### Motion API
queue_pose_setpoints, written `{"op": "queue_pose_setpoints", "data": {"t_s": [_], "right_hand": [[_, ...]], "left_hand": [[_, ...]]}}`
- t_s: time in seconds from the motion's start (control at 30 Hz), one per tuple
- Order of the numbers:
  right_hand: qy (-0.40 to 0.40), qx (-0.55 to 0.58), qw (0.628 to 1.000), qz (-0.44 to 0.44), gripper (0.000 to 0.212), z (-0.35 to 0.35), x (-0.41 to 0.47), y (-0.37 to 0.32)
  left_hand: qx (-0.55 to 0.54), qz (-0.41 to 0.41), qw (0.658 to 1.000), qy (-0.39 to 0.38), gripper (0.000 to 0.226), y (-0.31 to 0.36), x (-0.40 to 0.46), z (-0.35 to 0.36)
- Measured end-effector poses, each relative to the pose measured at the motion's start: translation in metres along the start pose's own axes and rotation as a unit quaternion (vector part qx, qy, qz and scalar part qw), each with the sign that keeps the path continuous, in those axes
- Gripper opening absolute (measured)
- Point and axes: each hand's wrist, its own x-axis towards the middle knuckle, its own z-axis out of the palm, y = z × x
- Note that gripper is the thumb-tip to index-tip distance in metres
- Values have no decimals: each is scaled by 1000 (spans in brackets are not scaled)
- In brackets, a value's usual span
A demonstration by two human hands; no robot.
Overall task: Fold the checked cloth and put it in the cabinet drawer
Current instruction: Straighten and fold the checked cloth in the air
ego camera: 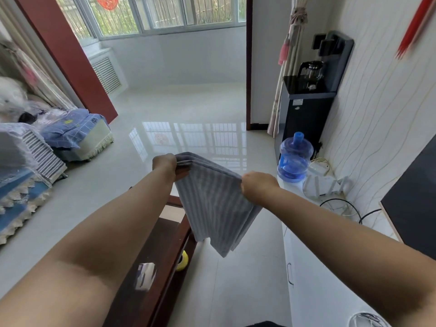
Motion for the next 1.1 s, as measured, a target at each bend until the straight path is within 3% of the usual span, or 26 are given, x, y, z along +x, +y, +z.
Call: {"op": "queue_pose_setpoints", "data": {"t_s": [0.07, 0.1, 0.13, 0.2, 0.23, 0.33, 0.37, 0.4, 0.57, 0.7, 0.77, 0.87, 1.1], "right_hand": [[7, -35, 999, -31, 26, -3, 3, 10], [13, -44, 998, -52, 26, -4, 6, 15], [20, -49, 996, -74, 27, -6, 8, 19], [39, -58, 990, -121, 27, -14, 11, 22], [49, -63, 987, -143, 27, -18, 12, 22], [57, -69, 978, -188, 25, -28, 14, 18], [52, -67, 977, -196, 23, -30, 15, 17], [47, -65, 976, -202, 22, -31, 16, 16], [18, -63, 981, -185, 21, -33, 10, 28], [-1, -26, 989, -142, 17, -32, 1, 54], [4, -5, 991, -134, 19, -30, -7, 65], [-1, -16, 991, -136, 21, -24, -18, 72], [20, -60, 994, -91, 20, -18, -33, 101]], "left_hand": [[123, 31, 992, -4, 28, -3, 3, -9], [236, 64, 969, -17, 32, -2, 5, -15], [381, 116, 917, -25, 34, 0, 8, -21], [619, 276, 736, -6, 43, -1, 17, -36], [652, 373, 660, -10, 45, -3, 24, -43], [603, 626, 485, -98, 41, -20, 30, -53], [592, 664, 441, -120, 42, -27, 33, -55], [590, 675, 422, -136, 43, -34, 35, -54], [616, 613, 463, -174, 50, -64, 45, -59], [615, 523, 549, -218, 38, -77, 50, -64], [640, 484, 546, -241, 38, -77, 50, -56], [681, 463, 515, -239, 40, -64, 53, -41], [615, 555, 526, -192, 34, -26, 42, -12]]}}
